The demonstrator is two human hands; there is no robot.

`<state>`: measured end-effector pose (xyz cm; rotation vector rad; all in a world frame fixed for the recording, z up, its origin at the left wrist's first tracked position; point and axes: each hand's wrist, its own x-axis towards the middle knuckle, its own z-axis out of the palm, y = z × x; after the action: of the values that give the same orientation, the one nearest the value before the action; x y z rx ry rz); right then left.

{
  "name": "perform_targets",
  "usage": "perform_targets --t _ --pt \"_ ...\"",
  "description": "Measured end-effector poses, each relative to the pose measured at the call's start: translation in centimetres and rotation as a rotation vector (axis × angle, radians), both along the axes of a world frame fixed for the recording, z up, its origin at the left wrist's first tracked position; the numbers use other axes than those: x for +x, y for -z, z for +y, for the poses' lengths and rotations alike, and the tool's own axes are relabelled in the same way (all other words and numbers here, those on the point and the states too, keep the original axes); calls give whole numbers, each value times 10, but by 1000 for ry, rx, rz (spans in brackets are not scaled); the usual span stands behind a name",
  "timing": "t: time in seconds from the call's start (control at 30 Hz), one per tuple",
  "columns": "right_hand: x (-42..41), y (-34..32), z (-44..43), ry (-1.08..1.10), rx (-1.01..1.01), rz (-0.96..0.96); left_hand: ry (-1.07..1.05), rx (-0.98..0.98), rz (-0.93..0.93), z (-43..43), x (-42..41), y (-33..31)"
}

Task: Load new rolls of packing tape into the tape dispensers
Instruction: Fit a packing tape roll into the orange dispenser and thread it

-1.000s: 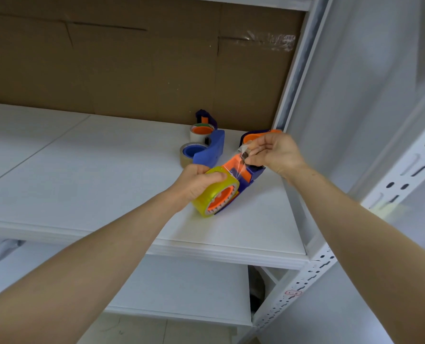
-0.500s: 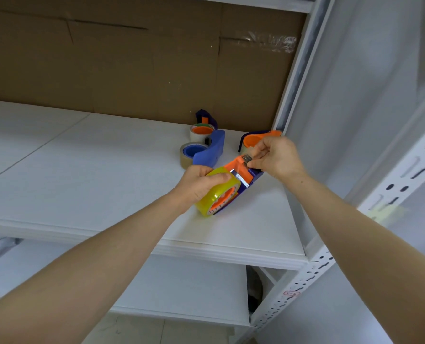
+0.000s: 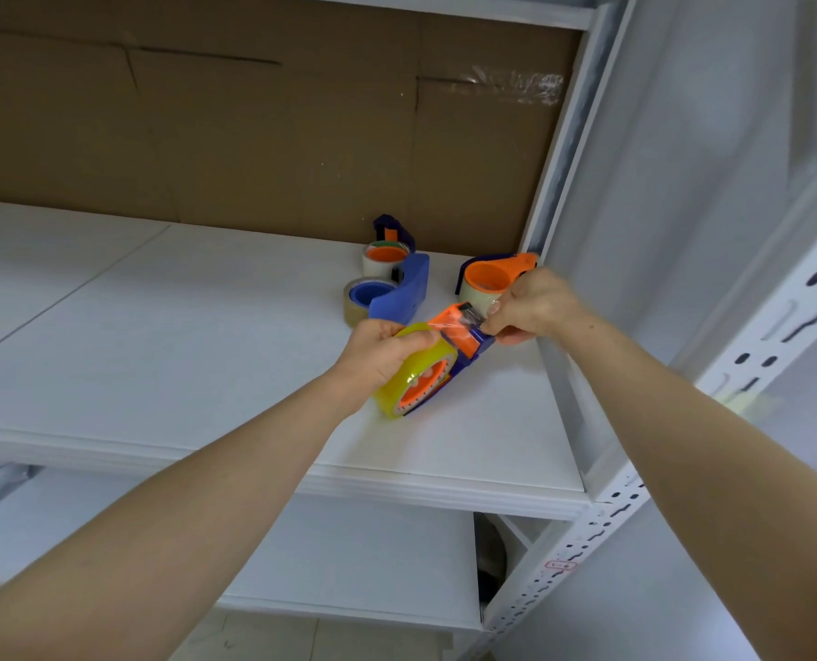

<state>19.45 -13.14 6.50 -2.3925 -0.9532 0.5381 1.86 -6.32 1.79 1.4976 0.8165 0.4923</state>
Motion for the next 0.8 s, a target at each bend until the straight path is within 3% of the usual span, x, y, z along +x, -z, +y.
perform_targets --t 0.13,0.63,0.8 --pt "-2 2 5 70 97 87 5 10 11 3 -2 0" --pt "1 1 11 5 -102 58 43 59 21 1 6 4" --pt "-3 10 11 -15 -69 -120 43 80 35 4 7 5"
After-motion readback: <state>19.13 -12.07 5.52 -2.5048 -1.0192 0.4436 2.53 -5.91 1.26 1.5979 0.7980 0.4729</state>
